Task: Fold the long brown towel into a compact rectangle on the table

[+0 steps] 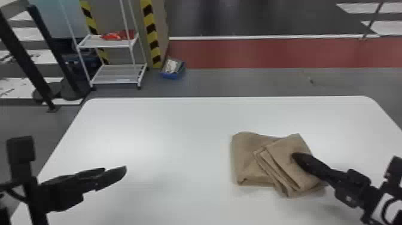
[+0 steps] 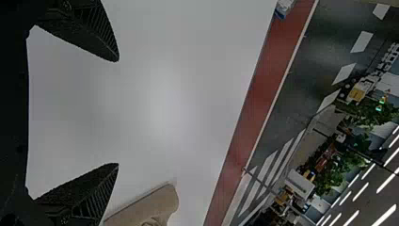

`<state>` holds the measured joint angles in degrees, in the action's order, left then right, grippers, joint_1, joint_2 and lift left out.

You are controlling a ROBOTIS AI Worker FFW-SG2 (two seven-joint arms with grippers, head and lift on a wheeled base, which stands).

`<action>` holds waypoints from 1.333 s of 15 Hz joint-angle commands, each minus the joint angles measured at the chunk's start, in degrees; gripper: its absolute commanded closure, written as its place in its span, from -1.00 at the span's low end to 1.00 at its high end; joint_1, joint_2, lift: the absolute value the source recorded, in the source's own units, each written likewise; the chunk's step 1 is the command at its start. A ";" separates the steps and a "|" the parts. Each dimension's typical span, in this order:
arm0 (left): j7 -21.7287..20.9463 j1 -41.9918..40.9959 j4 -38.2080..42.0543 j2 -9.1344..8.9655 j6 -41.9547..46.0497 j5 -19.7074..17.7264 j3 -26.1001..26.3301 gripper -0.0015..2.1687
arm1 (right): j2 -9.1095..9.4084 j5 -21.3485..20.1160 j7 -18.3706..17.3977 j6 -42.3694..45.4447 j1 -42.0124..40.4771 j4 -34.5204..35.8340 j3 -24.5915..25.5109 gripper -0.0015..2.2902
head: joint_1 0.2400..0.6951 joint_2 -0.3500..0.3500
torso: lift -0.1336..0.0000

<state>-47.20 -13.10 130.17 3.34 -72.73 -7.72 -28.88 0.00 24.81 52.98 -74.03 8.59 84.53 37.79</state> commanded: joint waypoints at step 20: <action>5.71 -2.02 8.44 -3.49 0.88 -1.86 17.72 -0.80 | 0.05 -12.86 -37.78 43.30 -48.40 55.65 -20.91 0.71 | 1.00 -0.54 | -0.87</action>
<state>-42.11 -13.91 139.42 0.00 -77.82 -9.71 -13.77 0.00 12.00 15.92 -32.26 -38.83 140.16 17.63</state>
